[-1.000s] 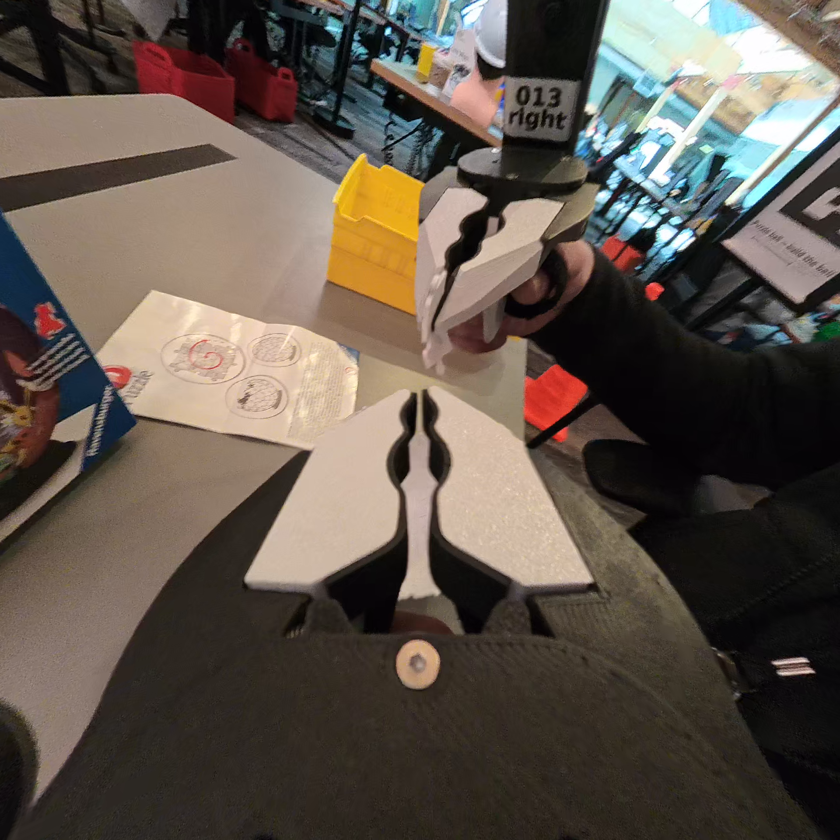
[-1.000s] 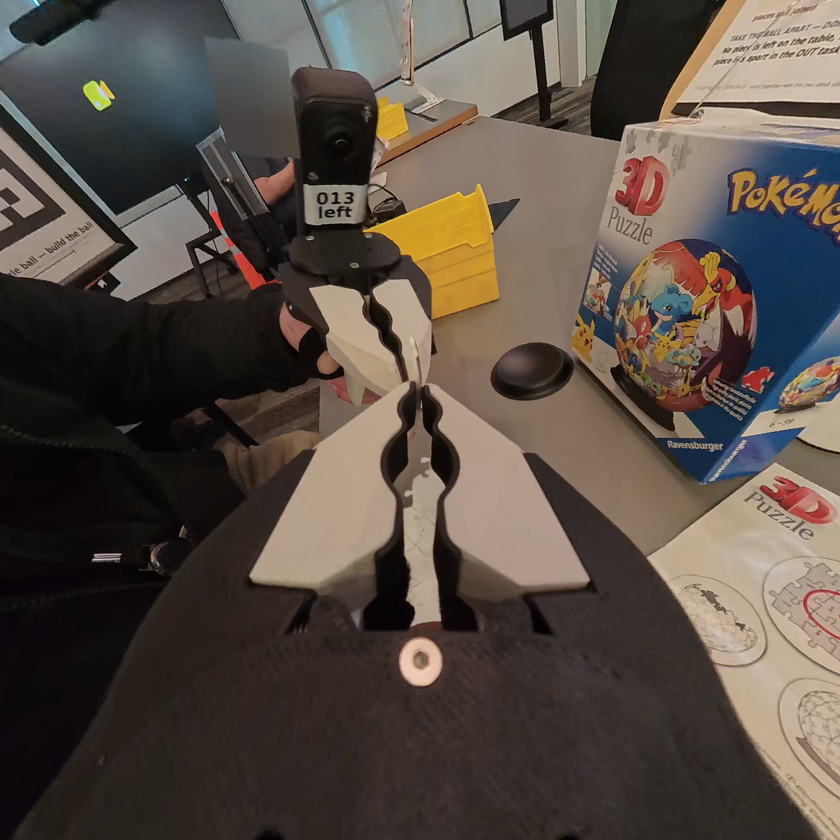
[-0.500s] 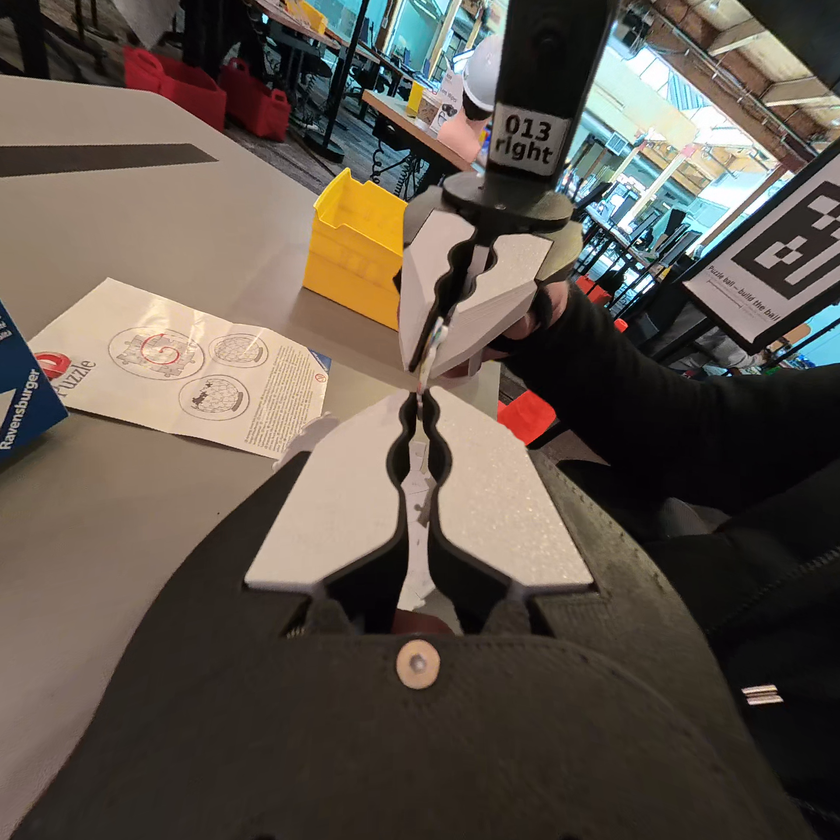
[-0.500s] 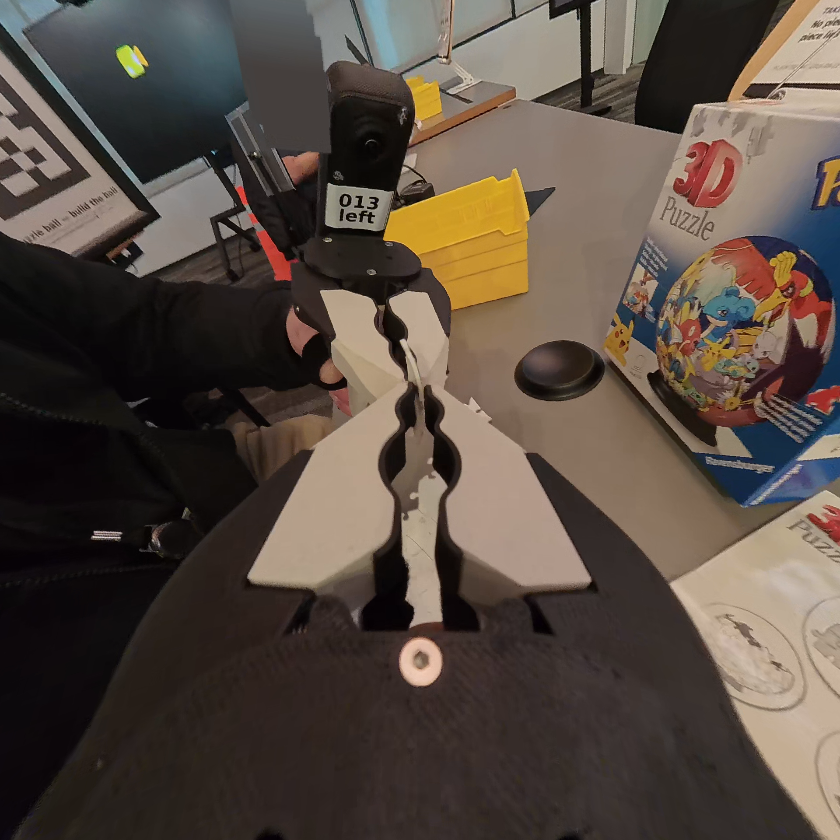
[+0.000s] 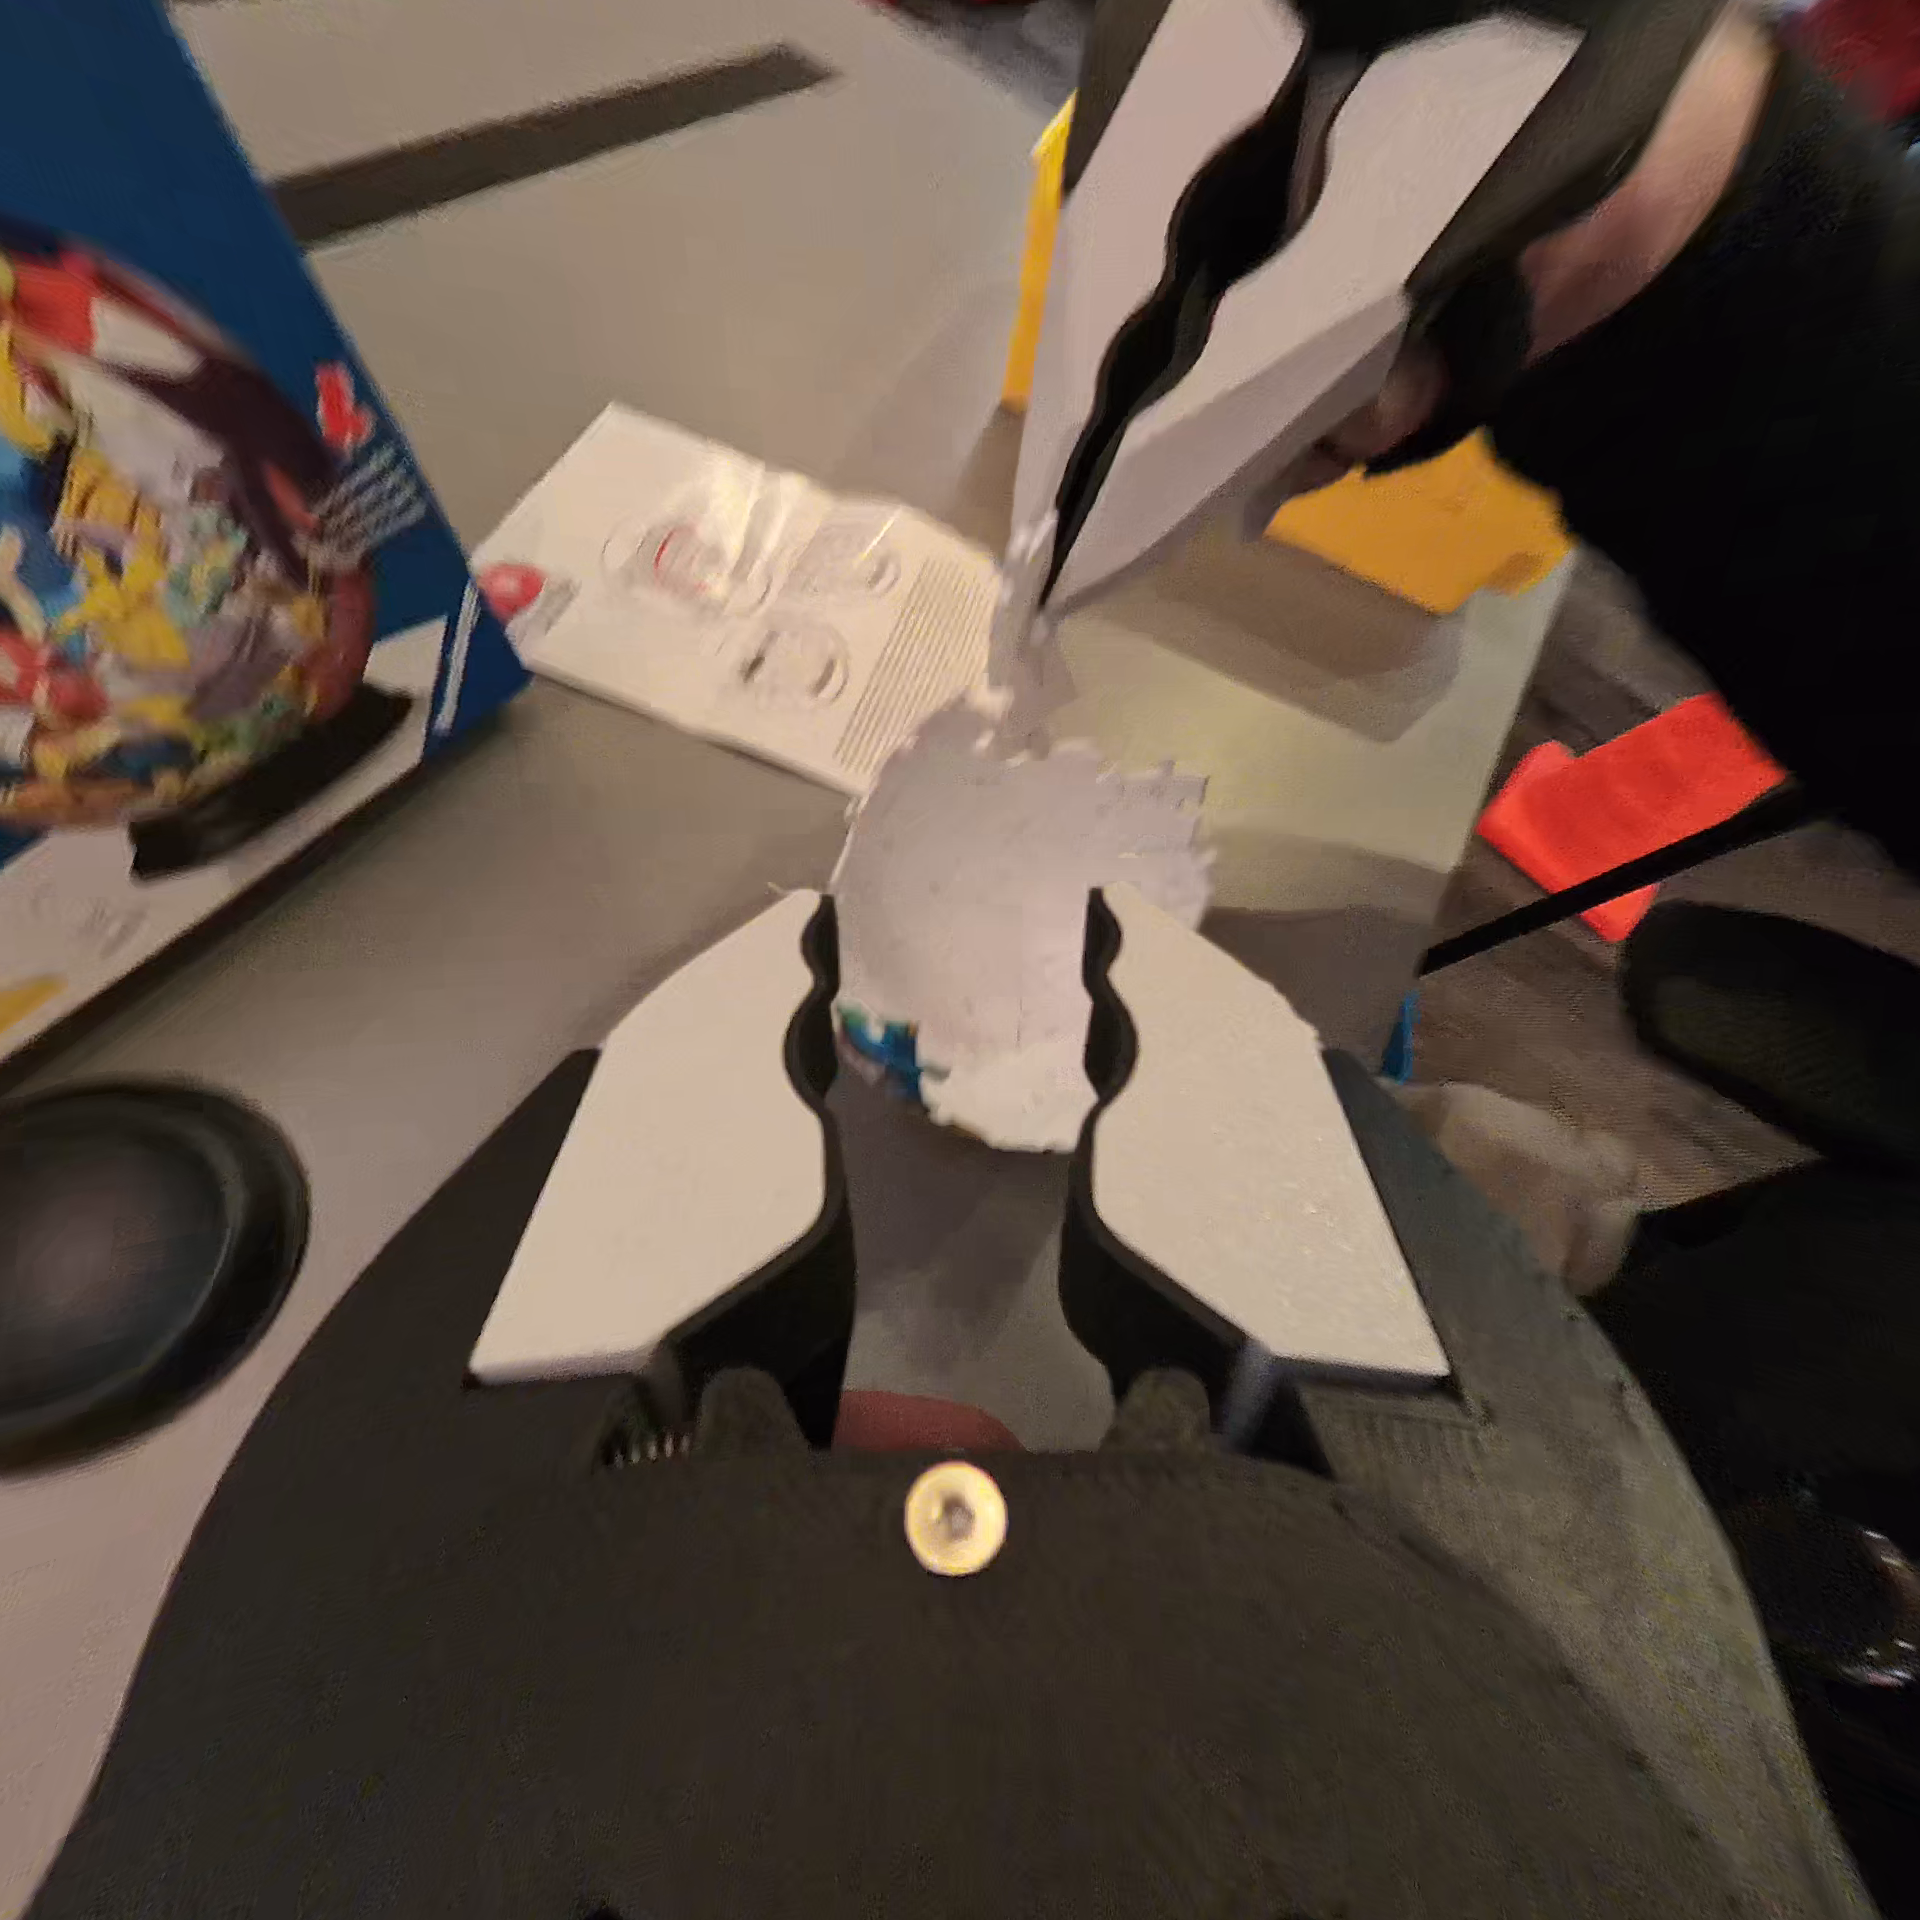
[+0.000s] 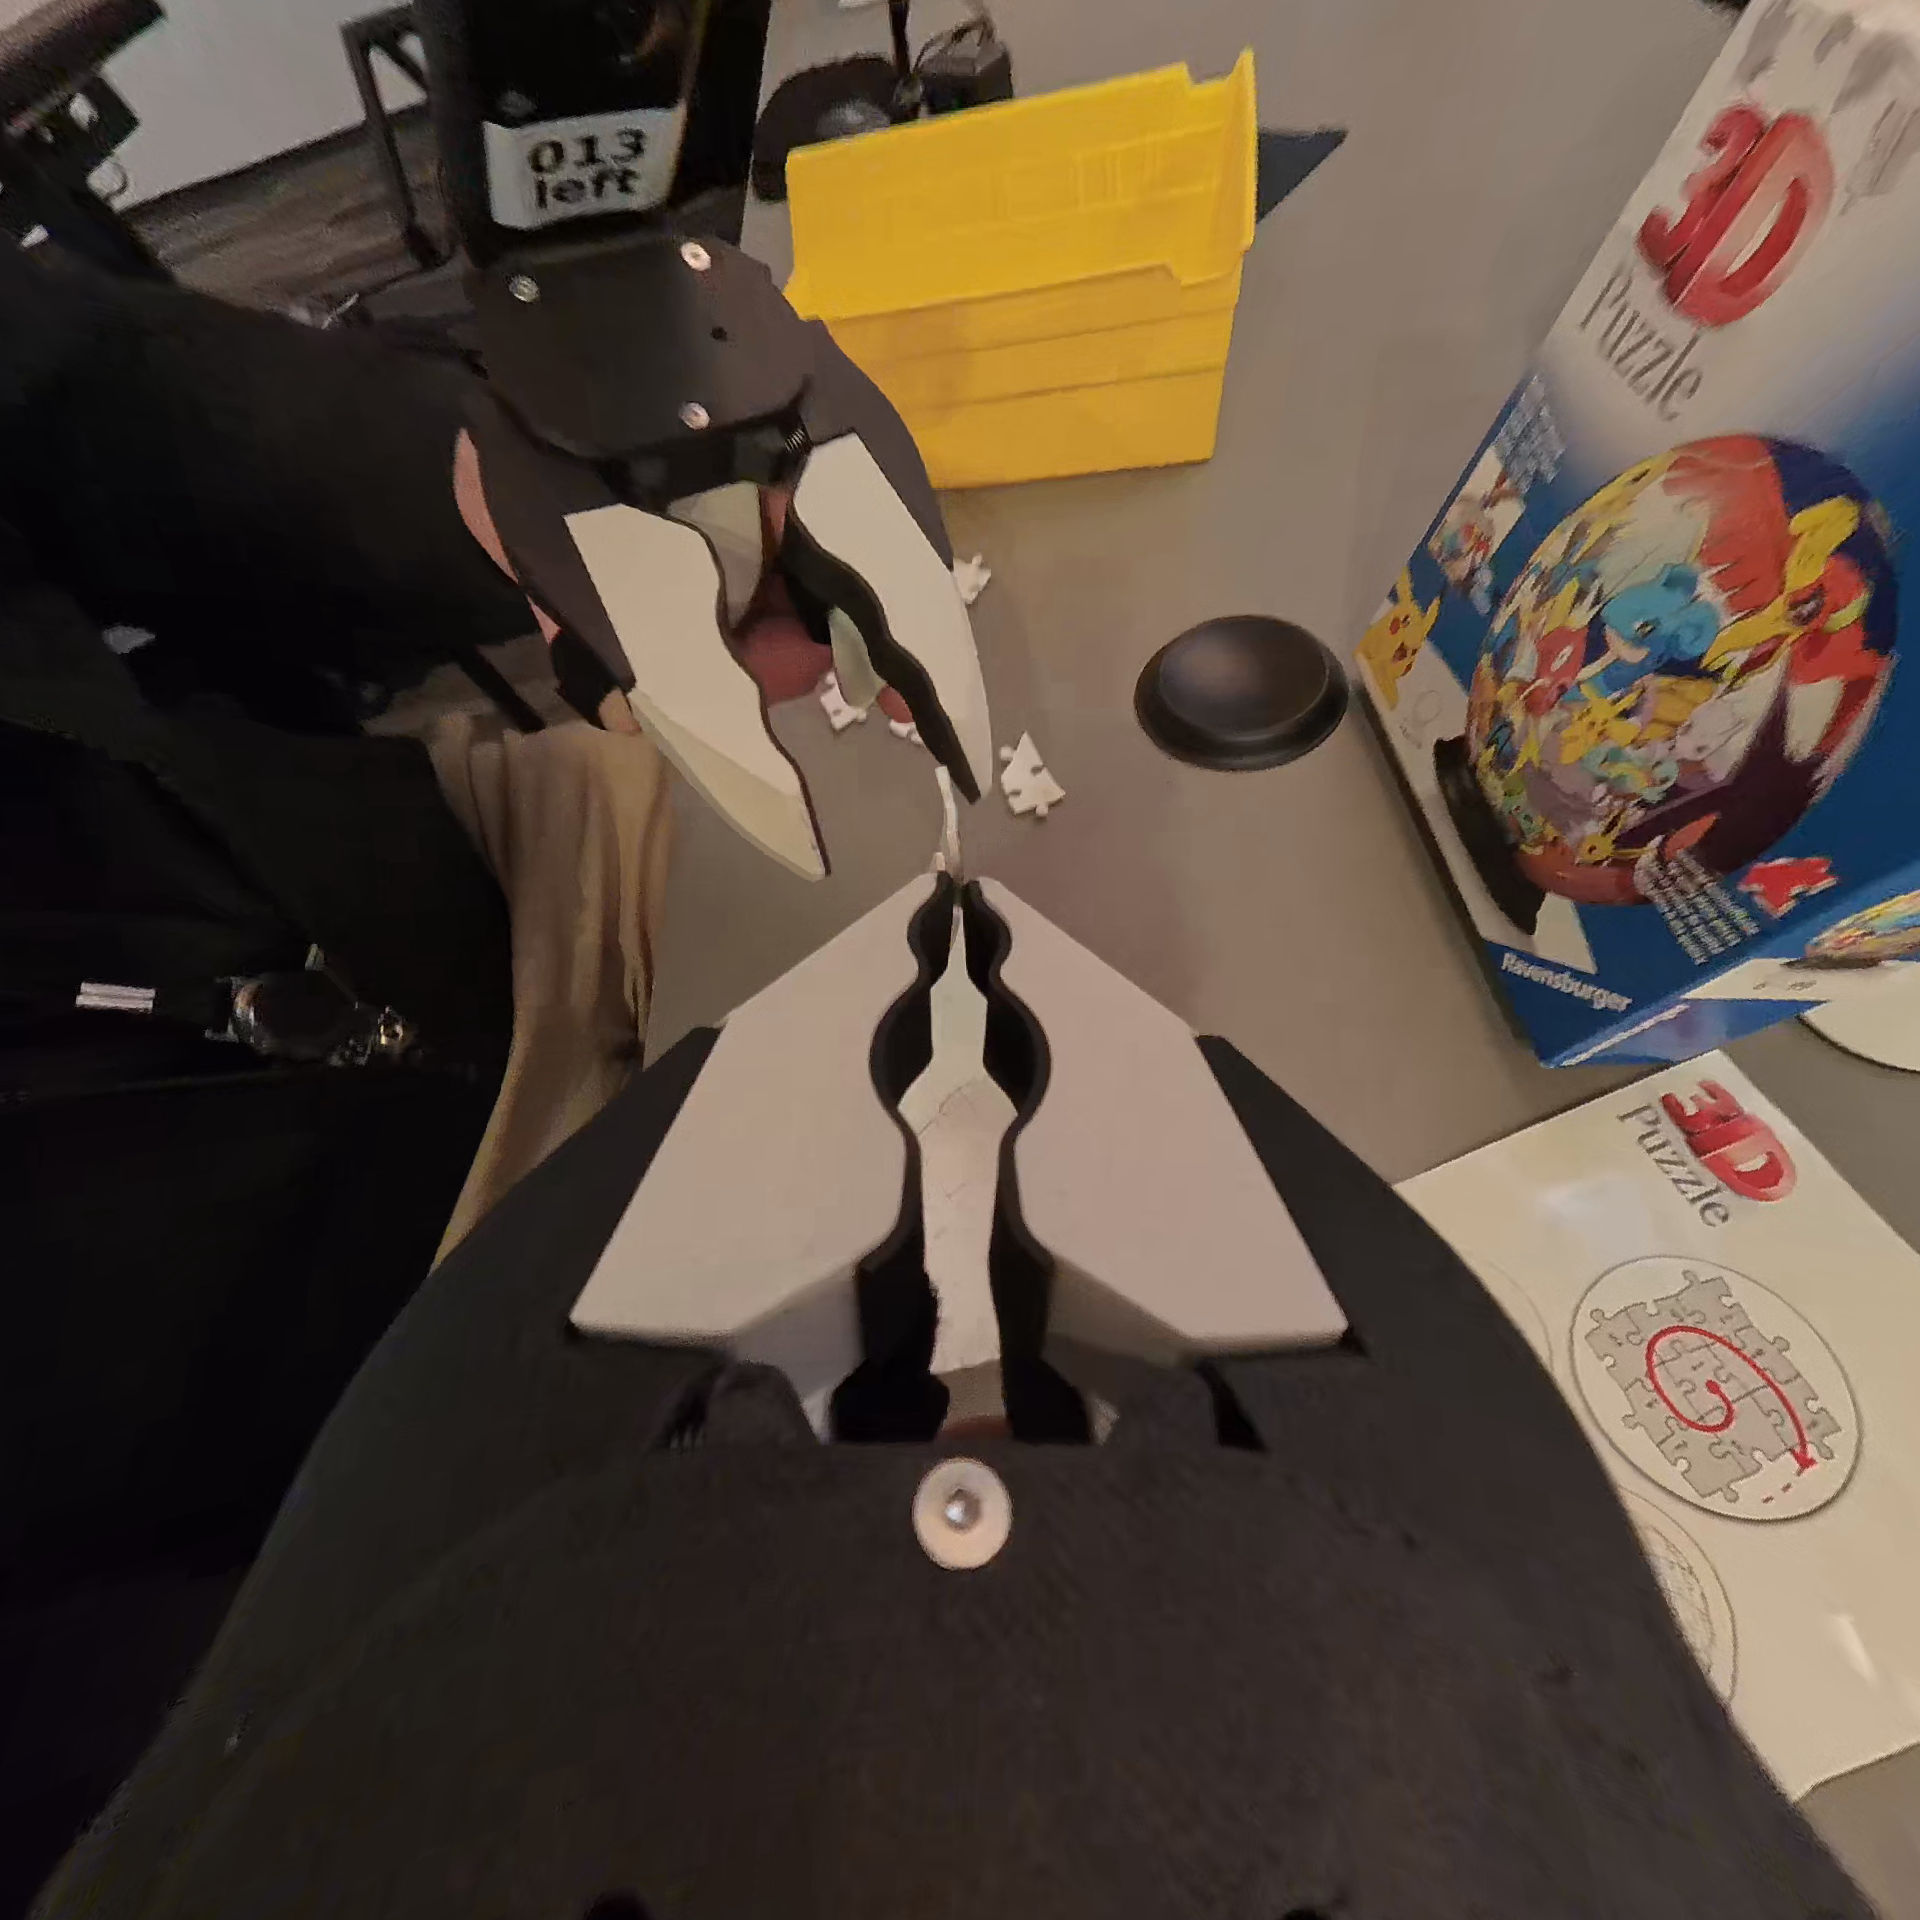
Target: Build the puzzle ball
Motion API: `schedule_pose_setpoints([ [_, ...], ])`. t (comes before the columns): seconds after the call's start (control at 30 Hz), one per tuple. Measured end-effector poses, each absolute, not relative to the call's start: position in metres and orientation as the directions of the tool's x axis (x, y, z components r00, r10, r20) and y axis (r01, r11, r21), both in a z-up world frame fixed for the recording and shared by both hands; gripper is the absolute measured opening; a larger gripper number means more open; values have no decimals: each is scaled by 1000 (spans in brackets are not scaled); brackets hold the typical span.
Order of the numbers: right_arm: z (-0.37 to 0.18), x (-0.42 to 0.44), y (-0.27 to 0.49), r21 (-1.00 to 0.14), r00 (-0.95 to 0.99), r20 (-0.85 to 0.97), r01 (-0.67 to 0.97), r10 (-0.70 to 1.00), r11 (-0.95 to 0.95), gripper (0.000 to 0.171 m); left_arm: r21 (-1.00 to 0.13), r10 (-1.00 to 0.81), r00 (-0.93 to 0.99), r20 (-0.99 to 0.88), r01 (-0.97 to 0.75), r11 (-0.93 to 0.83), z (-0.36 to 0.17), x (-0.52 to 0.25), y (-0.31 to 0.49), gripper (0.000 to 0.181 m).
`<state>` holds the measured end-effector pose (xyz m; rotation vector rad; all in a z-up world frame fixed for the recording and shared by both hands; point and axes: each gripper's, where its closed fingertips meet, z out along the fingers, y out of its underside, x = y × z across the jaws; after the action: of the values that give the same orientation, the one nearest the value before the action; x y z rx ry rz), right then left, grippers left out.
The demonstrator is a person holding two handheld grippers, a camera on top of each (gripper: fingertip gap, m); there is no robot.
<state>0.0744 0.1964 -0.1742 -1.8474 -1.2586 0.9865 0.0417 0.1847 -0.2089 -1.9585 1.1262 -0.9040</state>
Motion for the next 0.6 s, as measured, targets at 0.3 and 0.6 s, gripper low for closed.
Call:
schedule_pose_setpoints([
  [0.3, -206, 62, 195, -802, 183, -232, 520, 955, -294, 0, -720, -839, 533, 107, -540, -435, -276, 32, 184, 37],
  [0.6, -224, 58, 203, -769, 169, -228, 572, 959, -284, 0, -717, -838, 520, 165, -520, -464, -289, 33, 202, 15],
])
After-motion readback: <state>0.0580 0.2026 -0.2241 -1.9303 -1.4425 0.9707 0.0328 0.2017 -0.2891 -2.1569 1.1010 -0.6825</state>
